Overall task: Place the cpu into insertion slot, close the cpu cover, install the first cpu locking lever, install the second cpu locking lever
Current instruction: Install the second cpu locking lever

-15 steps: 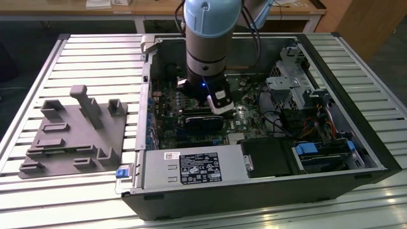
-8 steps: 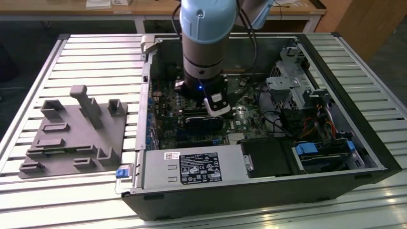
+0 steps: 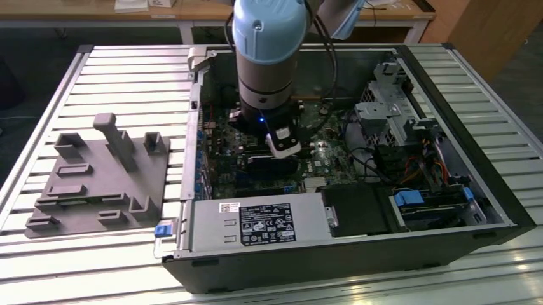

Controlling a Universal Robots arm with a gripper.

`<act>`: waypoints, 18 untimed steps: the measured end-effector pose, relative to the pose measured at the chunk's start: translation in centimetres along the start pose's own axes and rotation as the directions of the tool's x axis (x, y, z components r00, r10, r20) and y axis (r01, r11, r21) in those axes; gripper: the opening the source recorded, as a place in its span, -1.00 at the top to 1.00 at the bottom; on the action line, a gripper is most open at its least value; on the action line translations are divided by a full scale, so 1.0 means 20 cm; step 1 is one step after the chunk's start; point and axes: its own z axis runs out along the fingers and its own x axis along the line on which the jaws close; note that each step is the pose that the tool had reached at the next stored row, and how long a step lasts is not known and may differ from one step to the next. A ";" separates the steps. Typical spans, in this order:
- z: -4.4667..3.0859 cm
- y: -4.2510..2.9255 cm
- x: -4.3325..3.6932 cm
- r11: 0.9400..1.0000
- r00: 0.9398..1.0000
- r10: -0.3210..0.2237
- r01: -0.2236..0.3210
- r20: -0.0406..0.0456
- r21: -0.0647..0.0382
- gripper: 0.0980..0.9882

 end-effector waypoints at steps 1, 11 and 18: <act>0.003 0.002 0.001 1.000 1.000 0.000 0.000 0.000 0.000 0.98; 0.026 0.013 0.004 1.000 1.000 0.000 0.000 0.000 -0.001 0.98; 0.040 0.019 0.007 1.000 1.000 0.000 0.000 0.000 -0.002 0.98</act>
